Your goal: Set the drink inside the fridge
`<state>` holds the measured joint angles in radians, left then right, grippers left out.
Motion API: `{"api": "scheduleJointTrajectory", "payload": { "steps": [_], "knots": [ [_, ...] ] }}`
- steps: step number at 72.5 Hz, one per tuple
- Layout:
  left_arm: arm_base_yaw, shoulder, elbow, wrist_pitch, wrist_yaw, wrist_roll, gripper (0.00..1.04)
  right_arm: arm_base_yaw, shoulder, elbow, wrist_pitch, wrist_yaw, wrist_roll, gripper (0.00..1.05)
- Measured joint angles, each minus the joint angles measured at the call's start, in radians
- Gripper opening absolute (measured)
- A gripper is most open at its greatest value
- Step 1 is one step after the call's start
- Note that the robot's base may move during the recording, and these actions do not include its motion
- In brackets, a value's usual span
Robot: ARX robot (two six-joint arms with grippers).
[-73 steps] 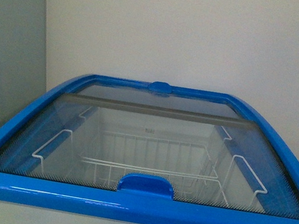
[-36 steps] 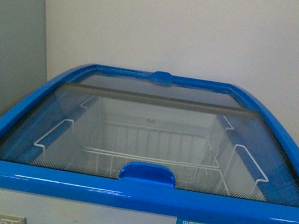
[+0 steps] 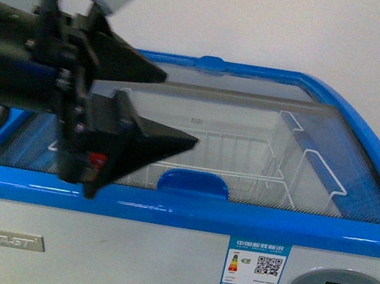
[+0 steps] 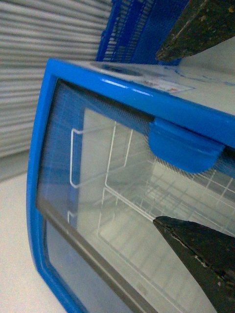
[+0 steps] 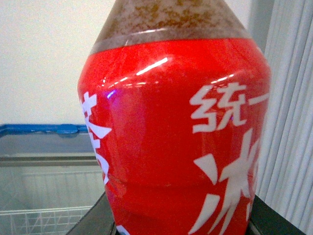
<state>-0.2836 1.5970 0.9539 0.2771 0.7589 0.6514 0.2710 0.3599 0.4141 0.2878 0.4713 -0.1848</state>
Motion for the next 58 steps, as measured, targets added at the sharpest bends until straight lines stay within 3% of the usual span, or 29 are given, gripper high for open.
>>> {"api": "scheduleJointTrajectory", "payload": {
  "steps": [10,18,58],
  "knots": [
    [-0.072,0.089,0.096,-0.164,-0.010,0.172,0.97,0.000,0.000,0.000,0.000,0.000,0.000,0.37],
    [-0.089,0.153,0.153,-0.206,-0.038,0.261,0.97,0.000,0.000,0.000,0.000,0.000,0.000,0.37],
    [-0.054,0.319,0.400,-0.460,-0.113,0.457,0.97,0.000,0.000,0.000,0.000,0.000,0.000,0.37]
  ]
}}
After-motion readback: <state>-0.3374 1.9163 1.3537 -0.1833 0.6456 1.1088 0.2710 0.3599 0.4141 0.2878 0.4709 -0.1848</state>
